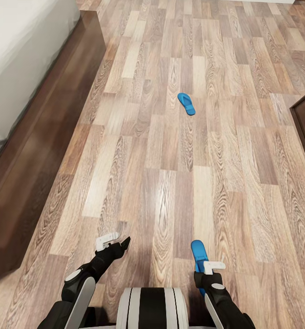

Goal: In the bedroom, move the book from the bed onto either nightstand, and place the two sandals side by side next to the bed.

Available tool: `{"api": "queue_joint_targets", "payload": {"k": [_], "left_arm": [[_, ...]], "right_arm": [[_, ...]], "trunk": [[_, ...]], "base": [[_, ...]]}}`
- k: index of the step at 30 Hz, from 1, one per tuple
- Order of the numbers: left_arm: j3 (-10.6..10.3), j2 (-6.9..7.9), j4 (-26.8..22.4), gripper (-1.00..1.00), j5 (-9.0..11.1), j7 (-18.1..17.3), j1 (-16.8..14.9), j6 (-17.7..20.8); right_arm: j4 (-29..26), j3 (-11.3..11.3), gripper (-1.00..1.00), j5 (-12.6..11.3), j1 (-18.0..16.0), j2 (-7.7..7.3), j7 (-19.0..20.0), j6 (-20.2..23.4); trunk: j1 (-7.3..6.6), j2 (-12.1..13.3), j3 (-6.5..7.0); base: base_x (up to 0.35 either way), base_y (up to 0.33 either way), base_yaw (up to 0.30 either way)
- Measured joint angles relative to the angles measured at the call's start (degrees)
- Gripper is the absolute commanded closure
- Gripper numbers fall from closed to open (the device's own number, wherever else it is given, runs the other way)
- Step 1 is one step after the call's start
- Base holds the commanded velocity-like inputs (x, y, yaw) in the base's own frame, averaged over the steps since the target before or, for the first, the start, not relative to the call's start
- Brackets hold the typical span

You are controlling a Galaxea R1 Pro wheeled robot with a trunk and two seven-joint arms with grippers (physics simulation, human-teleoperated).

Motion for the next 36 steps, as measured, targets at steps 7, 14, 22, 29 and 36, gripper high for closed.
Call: {"api": "queue_joint_targets", "payload": {"k": [7,14,22,29,36], "left_arm": [[0.00,0.00,0.00,-1.00,0.00,0.00,0.00,0.05],[0.00,0.00,0.00,-1.00,0.00,0.00,0.00,0.10],[0.00,0.00,0.00,-1.00,0.01,0.00,0.00,0.17],[0.00,0.00,0.00,-1.00,0.00,0.02,0.00,0.19],[0.00,0.00,0.00,-1.00,0.00,0.07,0.00,0.19]], "right_arm": [[-0.04,0.00,1.00,-0.11,0.00,0.00,0.05,-0.02],[-0.13,0.03,1.00,-0.14,0.00,0.01,0.10,-0.04],[-0.13,0.03,1.00,-0.11,0.00,0.01,0.05,-0.04],[-0.13,0.03,1.00,-0.14,0.00,0.01,0.05,-0.04],[-0.08,0.03,1.00,-0.14,0.00,0.01,0.05,-0.04]], "trunk": [[-0.05,0.03,0.44],[-0.10,0.05,0.88],[-0.31,0.16,2.65],[-0.49,0.25,4.20],[-0.67,0.35,5.76]], "base": [[0.000,0.000,0.000],[0.000,0.000,0.000],[0.000,0.000,0.000],[0.000,0.000,0.000],[0.000,0.000,0.000]]}}
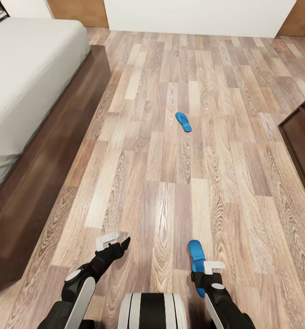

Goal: In the bedroom, move the book from the bed onto either nightstand, and place the two sandals side by side next to the bed.

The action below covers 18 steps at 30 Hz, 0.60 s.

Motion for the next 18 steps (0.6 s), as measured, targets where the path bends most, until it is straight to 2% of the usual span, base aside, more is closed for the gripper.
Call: {"api": "queue_joint_targets", "payload": {"k": [13,17,18], "left_arm": [[0.04,0.00,0.17,-1.00,-0.04,-0.07,0.00,0.00],[0.05,0.00,0.33,-1.00,0.00,-0.07,0.00,0.00],[0.04,0.00,0.35,-1.00,-0.04,-0.07,0.00,0.00]], "right_arm": [[-0.67,-0.11,1.00,0.00,0.00,-0.02,0.23,0.67],[-3.89,-0.44,1.00,-0.10,-0.01,-0.28,0.35,0.99],[-6.55,-0.56,1.00,-0.07,-0.02,-1.11,0.38,1.50]], "trunk": [[-0.34,0.17,2.88],[-0.44,0.23,3.77],[-0.47,0.24,3.99]], "base": [[0.000,0.000,0.000],[0.000,0.000,0.000],[0.000,0.000,0.000]]}}
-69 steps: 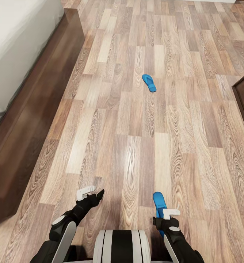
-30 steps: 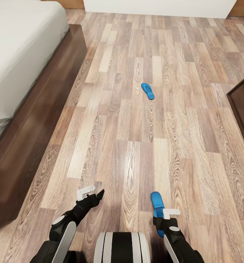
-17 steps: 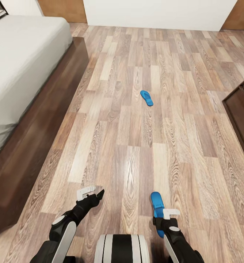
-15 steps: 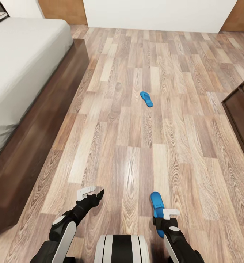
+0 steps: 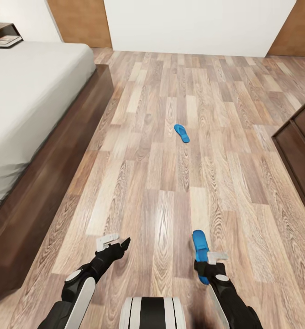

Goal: In the bedroom, move the book from the bed onto either nightstand, and place the two sandals side by side next to the bed.

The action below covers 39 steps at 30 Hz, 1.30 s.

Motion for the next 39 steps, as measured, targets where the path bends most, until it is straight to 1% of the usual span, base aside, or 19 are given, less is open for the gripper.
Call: {"api": "queue_joint_targets", "payload": {"k": [6,8,9,12,15,16,20,21,23,24,25,26,27,28,29,31,33,36,39], "left_arm": [[0.04,0.07,0.00,-1.00,0.02,0.00,0.00,0.07],[0.05,0.05,0.03,-1.00,0.04,0.00,0.00,0.08],[0.05,0.03,0.06,-1.00,0.04,-0.01,0.00,0.07],[0.05,0.06,0.03,-1.00,0.01,-0.01,0.00,0.08],[0.06,0.09,0.12,-1.00,0.04,-0.06,0.01,0.04],[0.06,0.09,0.14,-1.00,0.05,-0.07,0.00,0.02],[-0.01,0.09,0.23,-1.00,0.05,-0.08,0.01,0.00],[-0.02,0.09,0.24,-1.00,0.05,-0.08,0.00,0.00],[-0.02,0.13,0.57,-1.00,0.09,-0.07,0.01,0.00],[0.00,0.19,2.15,-1.00,0.03,-0.05,0.01,-0.06],[0.07,0.23,4.00,-1.00,-0.02,-0.06,0.01,-0.13],[0.11,0.25,5.15,-1.00,-0.05,-0.06,0.00,-0.18],[0.22,0.32,7.41,-1.00,-0.14,-0.07,0.00,-0.28],[0.37,0.49,10.66,-1.00,-0.21,-0.07,0.01,-0.80],[0.45,0.68,11.70,-1.00,-0.17,-0.07,0.00,-1.12],[0.48,1.05,12.33,-1.00,-0.08,-0.10,0.00,-1.37],[0.48,2.62,13.12,-1.00,0.10,-0.18,0.01,-1.69],[0.48,3.88,13.77,-1.00,0.35,-0.61,0.20,-2.41],[0.59,4.40,17.38,-1.00,0.47,-1.68,0.44,-6.24]], "right_arm": [[-2.63,-0.17,1.00,-1.59,0.02,-3.63,2.24,2.23],[-2.79,-0.21,1.00,-3.27,0.02,-4.84,5.19,2.51],[-2.85,-0.21,1.00,-5.45,0.02,-5.65,8.70,2.66],[-2.95,-0.26,1.00,-9.05,0.02,-7.27,13.85,2.75],[-2.67,-1.16,1.00,-15.14,0.00,-12.87,16.71,2.74],[-2.54,-1.55,1.00,-19.62,0.05,-15.62,17.11,2.74],[-2.19,-1.87,1.00,-27.72,0.12,-20.59,17.42,2.73],[-2.03,-1.86,1.00,-28.81,0.16,-21.49,17.48,2.74],[-0.27,-1.95,1.00,-30.89,0.24,-24.79,18.08,2.72],[2.34,-1.95,1.00,-31.55,0.32,-26.64,20.18,2.66],[4.62,-1.92,1.00,-32.13,0.36,-27.47,22.89,2.63],[5.85,-1.92,1.00,-32.38,0.35,-27.75,24.66,2.62],[8.24,-1.92,1.00,-32.41,0.38,-28.14,28.63,2.56],[13.11,-1.92,1.00,-32.47,0.39,-28.63,36.97,2.51],[15.76,-1.99,1.00,-32.45,0.40,-28.76,40.63,2.39],[18.04,-2.05,1.00,-32.62,0.37,-28.83,43.13,2.28],[22.22,-1.94,1.00,-32.55,0.37,-28.89,46.03,2.03],[25.86,-1.84,1.00,-32.53,0.39,-28.88,46.99,1.78],[31.49,-1.80,1.00,-32.75,0.33,-28.86,47.34,0.56]], "trunk": [[-0.15,0.08,1.33],[-0.20,0.11,1.77],[-0.23,0.12,1.99],[-0.31,0.16,2.66],[-0.38,0.20,3.32],[-0.41,0.22,3.54],[-0.51,0.27,4.43],[-0.54,0.28,4.65],[-0.59,0.31,5.09],[-0.61,0.32,5.31],[-0.64,0.34,5.53],[-0.66,0.35,5.76],[-0.69,0.37,5.97],[-0.71,0.38,6.19],[-0.74,0.39,6.42],[-0.79,0.42,6.86],[-0.84,0.44,7.31],[-0.92,0.48,7.97],[-1.00,0.52,8.64]], "base": [[0.000,0.000,0.000],[0.000,0.000,0.000],[0.000,0.000,0.000],[0.000,0.000,0.000],[0.000,0.000,0.000],[0.000,0.000,0.000],[0.000,0.000,0.000],[0.000,0.000,0.000],[0.000,0.000,0.000],[0.000,0.000,0.000],[0.000,0.000,0.000],[0.000,0.000,0.000],[0.000,0.000,0.000],[0.000,0.000,0.000],[0.000,0.000,0.000],[0.000,0.000,0.000],[0.000,0.000,0.000],[0.000,0.000,0.000],[0.000,0.000,0.000]]}}
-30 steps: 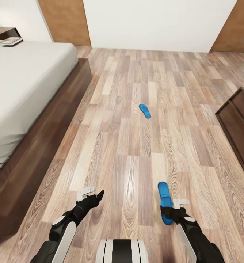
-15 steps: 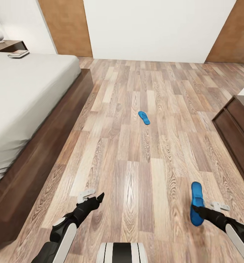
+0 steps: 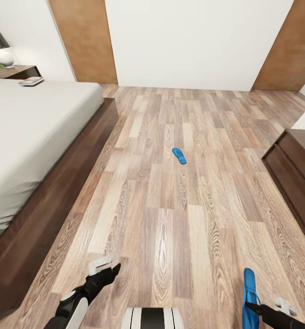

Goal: In the bedroom, move the book from the bed onto either nightstand, and place the two sandals side by side next to the bed.

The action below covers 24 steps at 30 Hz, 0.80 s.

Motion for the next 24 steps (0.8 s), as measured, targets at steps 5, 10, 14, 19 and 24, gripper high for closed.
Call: {"api": "queue_joint_targets", "payload": {"k": [5,10,14,19,24], "left_arm": [[0.24,0.17,4.68,-1.00,-0.10,-1.20,0.07,-7.28],[0.06,0.03,5.89,-1.00,-0.14,-1.44,0.08,-9.78],[0.04,0.03,5.98,-1.00,-0.15,-1.43,0.08,-9.98],[-0.02,0.03,6.04,-1.00,-0.15,-1.44,0.08,-9.94],[-0.10,0.03,6.08,-1.00,-0.15,-1.44,0.08,-9.99]], "right_arm": [[4.22,-0.06,1.00,-0.08,-0.01,0.01,0.05,-6.19],[5.19,-0.05,1.00,-0.05,-0.02,0.01,0.04,-9.51],[5.25,-0.04,1.00,0.04,0.00,0.01,0.07,-9.73],[5.68,-0.04,1.00,0.05,0.01,0.00,0.04,-9.79],[6.67,-0.02,1.00,0.09,0.00,0.02,-0.02,-9.90]], "trunk": [[-0.13,0.07,1.11],[-0.26,0.13,2.22],[-0.36,0.19,3.11],[-0.49,0.25,4.21],[-0.62,0.32,5.32]], "base": [[0.000,0.000,0.000],[0.000,0.000,0.000],[0.000,0.000,0.000],[0.000,0.000,0.000],[0.000,0.000,0.000]]}}
